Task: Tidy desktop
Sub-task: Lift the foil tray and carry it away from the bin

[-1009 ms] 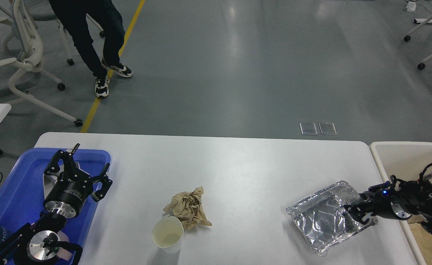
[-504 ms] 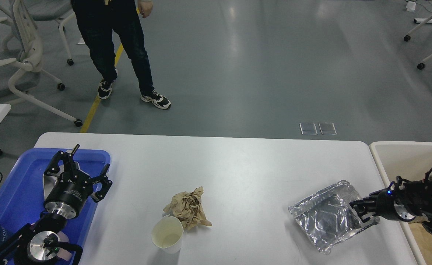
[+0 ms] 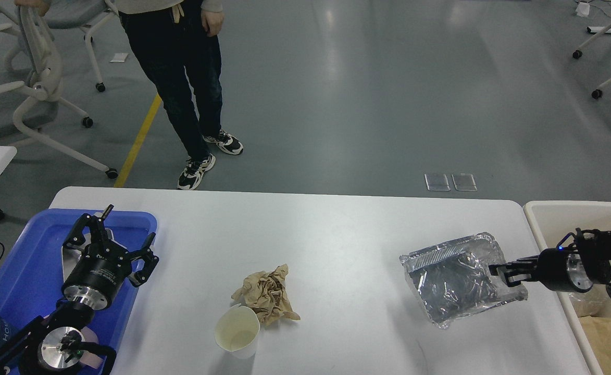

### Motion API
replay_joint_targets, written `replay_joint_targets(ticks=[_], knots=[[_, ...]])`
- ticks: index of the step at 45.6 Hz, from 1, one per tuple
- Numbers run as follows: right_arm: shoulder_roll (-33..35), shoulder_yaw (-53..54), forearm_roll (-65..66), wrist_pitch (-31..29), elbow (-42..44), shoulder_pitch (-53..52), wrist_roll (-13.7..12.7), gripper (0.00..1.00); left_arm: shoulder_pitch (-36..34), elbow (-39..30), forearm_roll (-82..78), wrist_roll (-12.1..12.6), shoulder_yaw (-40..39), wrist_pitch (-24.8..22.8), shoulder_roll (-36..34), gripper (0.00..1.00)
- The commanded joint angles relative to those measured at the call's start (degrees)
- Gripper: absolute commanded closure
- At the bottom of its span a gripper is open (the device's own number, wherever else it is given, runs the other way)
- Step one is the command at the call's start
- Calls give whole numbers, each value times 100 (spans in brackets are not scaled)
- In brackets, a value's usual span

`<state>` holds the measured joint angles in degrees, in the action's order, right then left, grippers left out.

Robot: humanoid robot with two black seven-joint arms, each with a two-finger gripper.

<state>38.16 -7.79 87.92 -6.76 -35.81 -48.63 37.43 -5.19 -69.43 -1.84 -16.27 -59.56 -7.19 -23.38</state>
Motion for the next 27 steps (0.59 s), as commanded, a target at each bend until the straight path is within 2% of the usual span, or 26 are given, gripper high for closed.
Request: replay_joint_targets(ticks=[1,8,18,27], knots=[[279,23,-371,-527,-154,-270,194,100,-8,-10,8,18,6,24,0,4],[657,23,-952,-1125,-426,-709,177,100,-9,-10,17,27,6,42,-8,4],[1500,23,-996,-1661,-1190,-1500,97,100,-9,-10,17,36,6,42,-17,4],[2248,14,-961,-1873,-1885,-1799,71,100,0,-18,17,36,23,60,-26,4]])
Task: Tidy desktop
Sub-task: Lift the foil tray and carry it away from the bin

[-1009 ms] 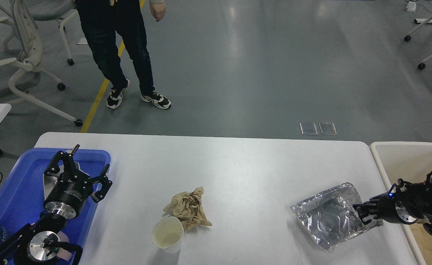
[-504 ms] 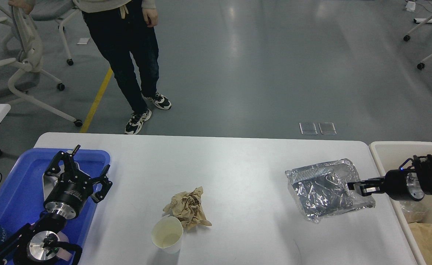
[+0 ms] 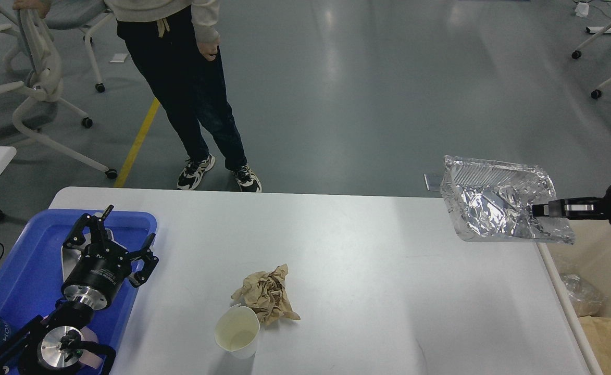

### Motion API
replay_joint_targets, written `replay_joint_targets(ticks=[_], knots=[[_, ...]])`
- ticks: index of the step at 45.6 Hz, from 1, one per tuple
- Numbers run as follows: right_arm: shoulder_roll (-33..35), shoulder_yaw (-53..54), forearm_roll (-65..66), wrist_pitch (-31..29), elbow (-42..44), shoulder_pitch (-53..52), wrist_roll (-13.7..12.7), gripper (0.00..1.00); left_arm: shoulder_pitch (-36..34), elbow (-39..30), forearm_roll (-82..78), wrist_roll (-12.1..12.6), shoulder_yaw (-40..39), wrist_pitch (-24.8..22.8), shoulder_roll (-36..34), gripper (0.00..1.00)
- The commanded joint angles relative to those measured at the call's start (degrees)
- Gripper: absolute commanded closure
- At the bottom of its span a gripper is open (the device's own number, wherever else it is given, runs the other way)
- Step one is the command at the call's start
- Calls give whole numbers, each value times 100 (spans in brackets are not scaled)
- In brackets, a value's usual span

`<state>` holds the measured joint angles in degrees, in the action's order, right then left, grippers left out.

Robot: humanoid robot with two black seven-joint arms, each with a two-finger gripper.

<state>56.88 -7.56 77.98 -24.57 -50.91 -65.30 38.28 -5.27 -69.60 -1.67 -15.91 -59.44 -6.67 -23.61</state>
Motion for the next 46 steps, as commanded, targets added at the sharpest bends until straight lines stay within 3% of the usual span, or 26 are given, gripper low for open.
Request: replay_joint_targets(ticks=[1,6,14,19,28,36,46], knots=[[394,-9,42,-92,-419,-132,-31,100,9,-1,0,0,11,8,-4,4],[289,9,59,-92,-437,-150,-399,100,9,-9,0,0,11,43,-4,4],[-300,-8,59,-153,-437,-325,-1112,100,9,-27,0,0,-6,113,-91,4],[-748,-26,77,-399,-402,-554,-1419,100,17,-27,9,0,-6,113,-153,4],[-1565,-236,138,-584,-323,-914,-1596,100,17,-27,9,0,-15,175,-153,4],[-2514,-1097,24,-602,-7,-1344,-1675,100,17,-27,0,-9,-6,219,-153,4],[-3718,-1502,-371,-672,863,-1477,-1692,100,26,-36,0,-17,-24,219,-162,4]])
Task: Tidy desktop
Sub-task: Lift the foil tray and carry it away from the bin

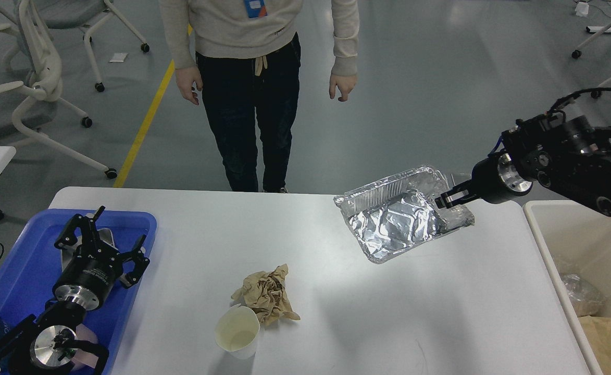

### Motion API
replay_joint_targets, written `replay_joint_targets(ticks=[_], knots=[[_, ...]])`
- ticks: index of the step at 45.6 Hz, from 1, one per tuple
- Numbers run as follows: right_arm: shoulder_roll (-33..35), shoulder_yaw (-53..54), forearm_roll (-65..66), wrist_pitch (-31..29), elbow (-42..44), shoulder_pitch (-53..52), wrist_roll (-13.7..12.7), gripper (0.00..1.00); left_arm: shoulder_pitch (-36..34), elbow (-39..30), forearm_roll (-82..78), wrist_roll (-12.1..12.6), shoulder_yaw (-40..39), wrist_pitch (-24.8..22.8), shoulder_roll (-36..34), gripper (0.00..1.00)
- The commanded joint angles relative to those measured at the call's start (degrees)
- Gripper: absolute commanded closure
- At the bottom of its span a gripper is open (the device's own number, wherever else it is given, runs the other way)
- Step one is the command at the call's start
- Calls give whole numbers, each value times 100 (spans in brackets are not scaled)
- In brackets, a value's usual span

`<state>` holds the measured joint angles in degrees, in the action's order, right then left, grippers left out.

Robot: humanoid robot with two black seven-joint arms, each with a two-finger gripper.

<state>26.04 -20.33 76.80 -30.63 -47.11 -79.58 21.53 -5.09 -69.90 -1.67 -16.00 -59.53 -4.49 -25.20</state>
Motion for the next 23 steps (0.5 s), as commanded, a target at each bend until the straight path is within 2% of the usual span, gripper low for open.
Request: replay_joint_targets(ticks=[1,11,23], knots=[[-774,-287,-315,-84,579,-49,-26,100,8,-6,0,-9,-15,0,-11,4],[-1917,-1262,-1562,-93,1309,-260,-26,100,8,-23,0,-9,-15,0,-81,4],[-2525,-2879,-3390,-22,1741,-497,27,100,0,-67,0,0,73,53,-186,4]])
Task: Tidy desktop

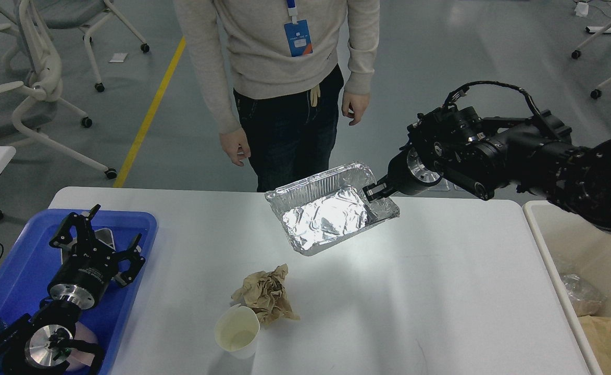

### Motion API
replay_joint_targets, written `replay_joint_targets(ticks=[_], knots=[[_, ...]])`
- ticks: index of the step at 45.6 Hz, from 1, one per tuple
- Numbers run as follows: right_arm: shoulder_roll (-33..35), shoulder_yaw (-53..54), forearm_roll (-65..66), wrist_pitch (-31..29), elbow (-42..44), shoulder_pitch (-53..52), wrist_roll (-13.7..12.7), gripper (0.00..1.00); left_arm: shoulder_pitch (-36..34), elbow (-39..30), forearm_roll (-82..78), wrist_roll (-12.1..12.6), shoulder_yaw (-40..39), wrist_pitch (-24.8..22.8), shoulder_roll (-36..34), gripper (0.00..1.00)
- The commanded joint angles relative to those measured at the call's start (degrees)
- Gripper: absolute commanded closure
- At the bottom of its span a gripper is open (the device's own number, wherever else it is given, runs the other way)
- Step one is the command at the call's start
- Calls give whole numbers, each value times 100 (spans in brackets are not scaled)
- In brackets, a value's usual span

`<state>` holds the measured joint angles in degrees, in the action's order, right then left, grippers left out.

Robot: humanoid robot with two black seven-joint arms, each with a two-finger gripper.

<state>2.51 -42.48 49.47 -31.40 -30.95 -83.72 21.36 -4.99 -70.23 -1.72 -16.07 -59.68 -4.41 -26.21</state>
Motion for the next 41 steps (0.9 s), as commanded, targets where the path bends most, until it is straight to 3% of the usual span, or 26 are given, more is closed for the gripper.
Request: replay_joint_targets(ticks=[1,8,21,30,41], knots=[[-180,-735,-727,55,124,-92,53,100,-19,-52,5,8,106,54,-130,4],[-180,-859,-878,90,124,-101,61,100,-46,-500,-12,16,272,238,-727,4],[-163,-833,-886,231,106,-21,61,100,-195,-1335,-759,-1,1055,353,-2915,4],[-58,-833,-1115,416,-69,-4,79,100,-151,-1485,-1190,-63,1301,327,-4120,4],[311,-1078,-1159,890,-860,-39,70,100,-98,-1494,-1374,-63,1372,327,-5008,4]])
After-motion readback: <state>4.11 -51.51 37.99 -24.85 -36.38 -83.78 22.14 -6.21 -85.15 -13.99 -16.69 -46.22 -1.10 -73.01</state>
